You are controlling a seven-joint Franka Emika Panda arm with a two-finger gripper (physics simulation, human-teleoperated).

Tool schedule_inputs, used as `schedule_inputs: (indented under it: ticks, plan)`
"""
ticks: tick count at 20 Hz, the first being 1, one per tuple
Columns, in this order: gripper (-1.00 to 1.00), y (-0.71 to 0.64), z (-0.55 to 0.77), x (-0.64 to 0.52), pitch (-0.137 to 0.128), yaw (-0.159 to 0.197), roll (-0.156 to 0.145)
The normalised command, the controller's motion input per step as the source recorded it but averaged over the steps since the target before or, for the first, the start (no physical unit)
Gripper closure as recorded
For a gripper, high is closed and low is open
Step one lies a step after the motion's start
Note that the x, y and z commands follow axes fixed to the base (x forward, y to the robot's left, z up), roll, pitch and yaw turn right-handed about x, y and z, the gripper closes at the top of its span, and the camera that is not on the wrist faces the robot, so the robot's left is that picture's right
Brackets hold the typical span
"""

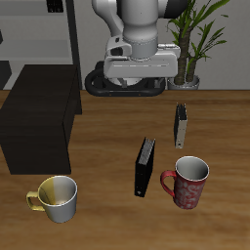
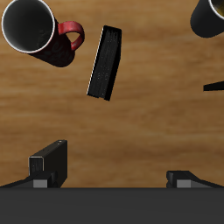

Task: Place the black book flat on top of the shelf

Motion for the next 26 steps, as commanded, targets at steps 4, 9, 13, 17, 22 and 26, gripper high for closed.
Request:
schedule_inputs:
  ticks: [4,9,13,17,22,26]
  plan:
    - [-1.0,0.23,0.03,0.33,0.0,0.009,0.053]
    - [-1.0,0.08,-0.03,0.25,-0.068,0.076,-0.016]
    - [-1.0,0.06,-0.13,0.27,0.006,0.004,-0.013]
    - [-1.0,0.0,-0.03,0.35,-0.071,0.013,-0.012]
    - [-1.0,0.06,-0.25,0.35,-0.029,-0.013,-0.001]
    - [-1.0,0.04,-0.33,0.2,-0.014,-0.041,0.009]
